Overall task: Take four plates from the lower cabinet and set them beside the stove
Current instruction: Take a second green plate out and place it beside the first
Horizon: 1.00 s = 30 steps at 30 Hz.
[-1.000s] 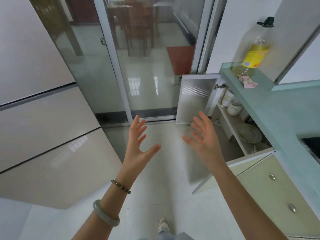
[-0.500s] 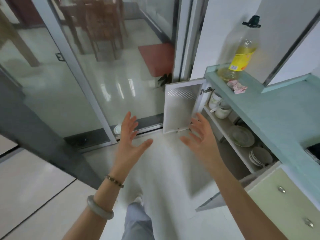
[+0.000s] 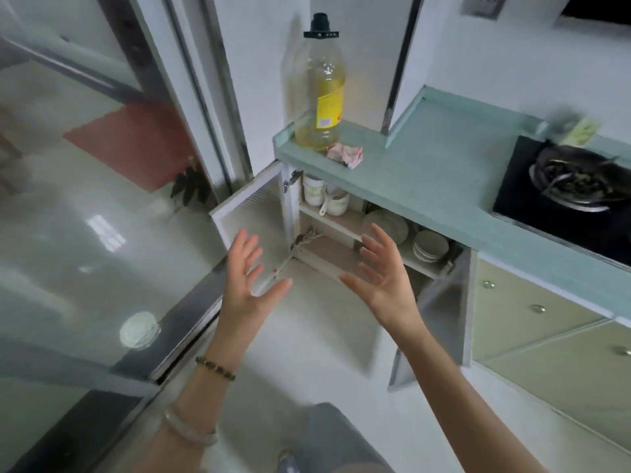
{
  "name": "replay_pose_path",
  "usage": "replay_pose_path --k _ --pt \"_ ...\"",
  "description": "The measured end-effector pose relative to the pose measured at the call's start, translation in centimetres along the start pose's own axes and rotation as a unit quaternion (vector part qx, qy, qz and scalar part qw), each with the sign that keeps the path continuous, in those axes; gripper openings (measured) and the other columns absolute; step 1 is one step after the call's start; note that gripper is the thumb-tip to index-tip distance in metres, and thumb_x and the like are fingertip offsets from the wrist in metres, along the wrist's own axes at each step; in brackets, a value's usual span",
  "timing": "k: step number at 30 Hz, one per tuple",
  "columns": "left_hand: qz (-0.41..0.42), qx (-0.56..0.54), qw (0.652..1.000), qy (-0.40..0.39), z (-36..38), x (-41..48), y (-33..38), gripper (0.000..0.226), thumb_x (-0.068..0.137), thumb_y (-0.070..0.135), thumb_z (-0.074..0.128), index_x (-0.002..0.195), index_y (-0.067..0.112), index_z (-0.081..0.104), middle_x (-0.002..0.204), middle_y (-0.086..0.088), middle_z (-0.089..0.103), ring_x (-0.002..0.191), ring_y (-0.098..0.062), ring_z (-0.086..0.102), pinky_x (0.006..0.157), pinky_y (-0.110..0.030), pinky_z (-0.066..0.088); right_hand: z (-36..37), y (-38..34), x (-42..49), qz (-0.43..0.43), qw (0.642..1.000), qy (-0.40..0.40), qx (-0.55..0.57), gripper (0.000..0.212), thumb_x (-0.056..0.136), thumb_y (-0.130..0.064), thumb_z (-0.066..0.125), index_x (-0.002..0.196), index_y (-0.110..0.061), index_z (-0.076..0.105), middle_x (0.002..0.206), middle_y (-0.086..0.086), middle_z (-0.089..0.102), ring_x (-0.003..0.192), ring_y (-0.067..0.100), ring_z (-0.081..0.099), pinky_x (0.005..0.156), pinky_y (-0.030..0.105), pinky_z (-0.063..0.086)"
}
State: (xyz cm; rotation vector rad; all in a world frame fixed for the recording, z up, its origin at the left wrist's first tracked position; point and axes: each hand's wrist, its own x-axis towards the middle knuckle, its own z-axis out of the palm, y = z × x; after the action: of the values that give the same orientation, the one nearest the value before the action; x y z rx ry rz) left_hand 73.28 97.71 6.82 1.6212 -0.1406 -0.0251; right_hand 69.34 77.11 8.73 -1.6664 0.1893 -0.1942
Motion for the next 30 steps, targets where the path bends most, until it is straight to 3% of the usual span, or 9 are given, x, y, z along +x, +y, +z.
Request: replay_pose_path --k 4,9,13,19,30 --pt "0.003 -0.003 0.998 -0.066 0.6 4.4 -0.7 0.100 0.067 0.029 0.076 0.151 0.028 0.023 0.151 0.013 0.037 0.137 0.001 0.038 0.110 -0.022 0.034 -0.2 0.6 2.0 0.013 0.998 0.055 -0.008 0.083 0.078 -0.006 0.075 0.146 -0.025 0.030 0.141 0.000 0.045 0.125 0.007 0.047 0.102 0.022 0.042" --pt "0.011 -0.001 0.993 -0.118 2.3 9.9 -1.7 0.094 0.073 0.014 0.073 0.151 0.026 0.023 0.151 0.011 0.036 0.136 0.001 0.038 0.112 -0.024 0.034 -0.2 1.7 6.1 0.026 0.994 0.105 -0.005 0.084 0.078 -0.009 0.076 0.145 -0.031 0.031 0.142 -0.003 0.044 0.129 0.008 0.045 0.104 0.025 0.042" --pt "0.006 0.008 0.985 -0.171 3.7 15.1 -2.6 0.092 0.074 0.015 0.075 0.150 0.028 0.024 0.152 0.011 0.036 0.137 0.001 0.037 0.112 -0.026 0.033 -0.4 2.3 10.1 0.036 0.989 0.146 0.002 0.083 0.078 -0.011 0.076 0.145 -0.030 0.031 0.139 -0.006 0.046 0.129 0.008 0.045 0.106 0.028 0.042" --pt "-0.018 0.002 0.979 -0.204 5.8 20.6 -4.7 0.091 0.075 0.015 0.075 0.150 0.025 0.025 0.151 0.011 0.036 0.136 0.002 0.037 0.109 -0.019 0.034 -1.0 3.7 14.7 0.063 0.984 0.169 -0.002 0.083 0.077 -0.011 0.077 0.143 -0.032 0.032 0.136 -0.009 0.048 0.129 0.008 0.045 0.106 0.028 0.041" --pt "-0.085 0.044 0.963 -0.252 8.7 27.9 -11.0 0.091 0.074 0.016 0.079 0.147 0.032 0.028 0.148 0.015 0.037 0.135 0.000 0.038 0.115 -0.031 0.033 -2.3 9.3 20.2 0.135 0.968 0.212 -0.007 0.079 0.078 -0.008 0.076 0.142 -0.030 0.035 0.138 -0.005 0.047 0.127 0.011 0.047 0.104 0.029 0.041"
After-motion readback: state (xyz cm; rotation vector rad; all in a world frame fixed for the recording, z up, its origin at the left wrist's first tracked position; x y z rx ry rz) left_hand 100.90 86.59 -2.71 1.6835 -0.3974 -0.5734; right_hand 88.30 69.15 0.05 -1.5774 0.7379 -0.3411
